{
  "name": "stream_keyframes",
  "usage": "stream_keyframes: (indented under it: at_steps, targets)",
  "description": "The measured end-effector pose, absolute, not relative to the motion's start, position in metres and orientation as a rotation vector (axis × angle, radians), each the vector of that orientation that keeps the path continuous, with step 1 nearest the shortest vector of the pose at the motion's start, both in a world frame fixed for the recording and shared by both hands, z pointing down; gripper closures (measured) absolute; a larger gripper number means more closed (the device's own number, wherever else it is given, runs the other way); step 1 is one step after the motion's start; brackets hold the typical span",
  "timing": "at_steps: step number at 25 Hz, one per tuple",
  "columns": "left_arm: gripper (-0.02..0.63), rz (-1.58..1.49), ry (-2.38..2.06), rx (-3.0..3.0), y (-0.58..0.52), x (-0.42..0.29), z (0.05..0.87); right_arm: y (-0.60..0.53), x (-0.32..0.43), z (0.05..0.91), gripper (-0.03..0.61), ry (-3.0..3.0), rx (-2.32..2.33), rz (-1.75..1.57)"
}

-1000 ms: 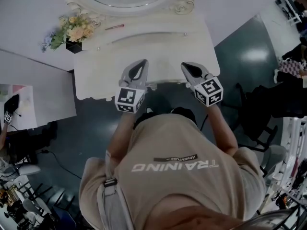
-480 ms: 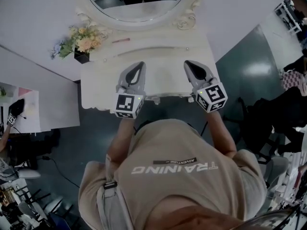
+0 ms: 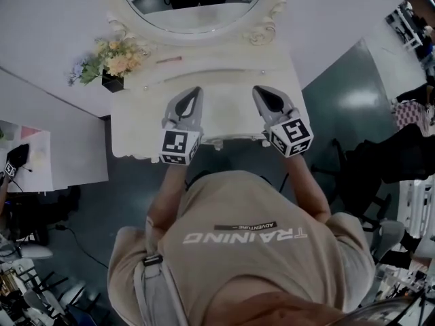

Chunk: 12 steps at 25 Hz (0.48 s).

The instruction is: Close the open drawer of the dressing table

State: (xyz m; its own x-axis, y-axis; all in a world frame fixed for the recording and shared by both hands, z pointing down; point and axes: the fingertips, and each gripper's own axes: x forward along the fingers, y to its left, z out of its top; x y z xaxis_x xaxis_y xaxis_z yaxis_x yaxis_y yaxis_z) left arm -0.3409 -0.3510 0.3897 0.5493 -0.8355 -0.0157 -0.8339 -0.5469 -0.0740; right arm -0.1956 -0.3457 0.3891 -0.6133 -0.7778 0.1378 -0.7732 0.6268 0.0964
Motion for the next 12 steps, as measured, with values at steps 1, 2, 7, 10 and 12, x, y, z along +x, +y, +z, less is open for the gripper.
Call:
stream_keyframes:
  at_steps: [1,2,7,10,12]
  targets:
    - [0.614,-0.036,1.459,-2.707,-0.352,-0.343,0.394,-0.346,-0.197,0.391,0.575,-2.676,1.287,-0.044]
    - [0.614,-0.036,1.461,-2.714,-0.353,-0.345,0.397,-0.346,-0.198,0.393,0.575,-2.671,1.284,-0.042]
    - [0.614,-0.017,1.492,-2.767,-0.350,-0.356,0.420,-0.341,-0.198,0.424,0.575,-2.626,1.276,0.026]
    - [0.614,-0.009,1.506,-2.783,-0.349,-0.362,0.434,-0.337,-0.193,0.435,0.575,-2.601,1.306,0.067]
    - [0.614,-0.025,1.511,-2.775,-0.350,-0.365,0.440,-0.336,-0.193,0.435,0.575,-2.597,1.315,0.057]
